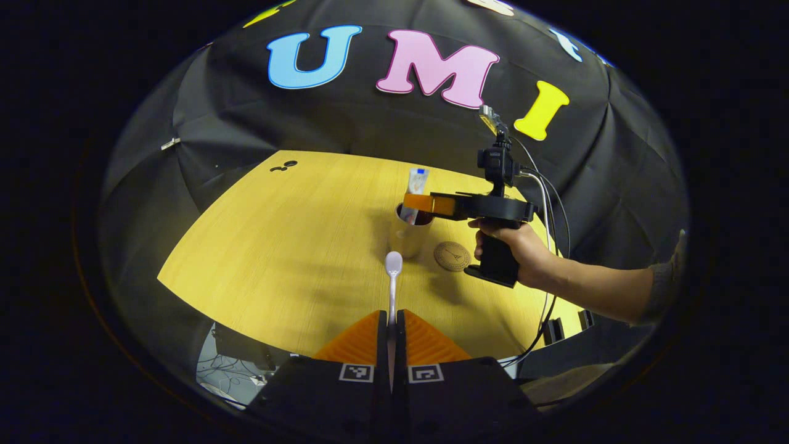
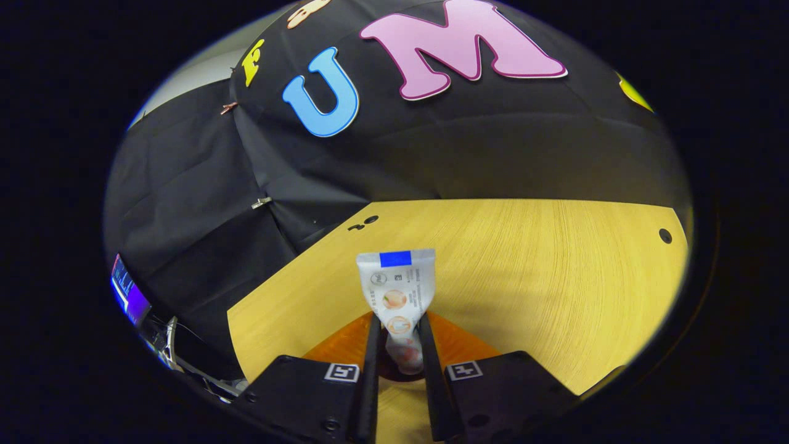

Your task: Put the toothbrush and toothpaste on the desktop into the cup, then pick up the cup and place it on the coaster on the desktop.

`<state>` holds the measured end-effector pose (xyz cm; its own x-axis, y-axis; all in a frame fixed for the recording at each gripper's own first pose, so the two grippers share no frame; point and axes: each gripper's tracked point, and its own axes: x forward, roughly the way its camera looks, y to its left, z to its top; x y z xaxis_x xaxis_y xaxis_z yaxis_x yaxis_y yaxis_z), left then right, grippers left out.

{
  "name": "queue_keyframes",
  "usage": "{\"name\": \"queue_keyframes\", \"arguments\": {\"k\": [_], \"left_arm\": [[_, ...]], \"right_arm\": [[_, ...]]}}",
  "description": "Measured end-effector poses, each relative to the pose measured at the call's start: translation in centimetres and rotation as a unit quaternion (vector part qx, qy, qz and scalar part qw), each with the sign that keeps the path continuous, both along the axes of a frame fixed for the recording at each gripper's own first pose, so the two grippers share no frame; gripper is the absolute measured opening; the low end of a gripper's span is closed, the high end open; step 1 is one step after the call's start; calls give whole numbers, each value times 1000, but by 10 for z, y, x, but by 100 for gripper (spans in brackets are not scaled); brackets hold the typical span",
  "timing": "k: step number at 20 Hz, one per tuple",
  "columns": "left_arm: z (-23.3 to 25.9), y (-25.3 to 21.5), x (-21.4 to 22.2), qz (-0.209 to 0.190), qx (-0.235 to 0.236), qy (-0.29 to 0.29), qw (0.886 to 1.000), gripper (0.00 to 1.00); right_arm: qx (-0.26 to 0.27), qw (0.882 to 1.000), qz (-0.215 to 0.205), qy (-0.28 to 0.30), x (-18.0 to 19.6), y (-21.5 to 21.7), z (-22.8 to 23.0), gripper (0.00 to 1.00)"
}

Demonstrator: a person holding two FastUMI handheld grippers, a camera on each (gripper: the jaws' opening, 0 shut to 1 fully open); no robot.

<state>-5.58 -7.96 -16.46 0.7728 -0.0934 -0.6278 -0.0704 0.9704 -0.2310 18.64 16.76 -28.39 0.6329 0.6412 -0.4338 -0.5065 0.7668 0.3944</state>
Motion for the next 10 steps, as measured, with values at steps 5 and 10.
{"name": "queue_keyframes", "arguments": {"k": [5, 10], "left_arm": [[9, -4, 11, -10, -3, -18, 1000, 6], [30, -4, 36, -24, -2, -52, 998, 6]], "right_arm": [[1, 1000, -4, 6, -13, -9, 4, 55], [5, 1000, -14, 23, -35, -26, 7, 60]]}}
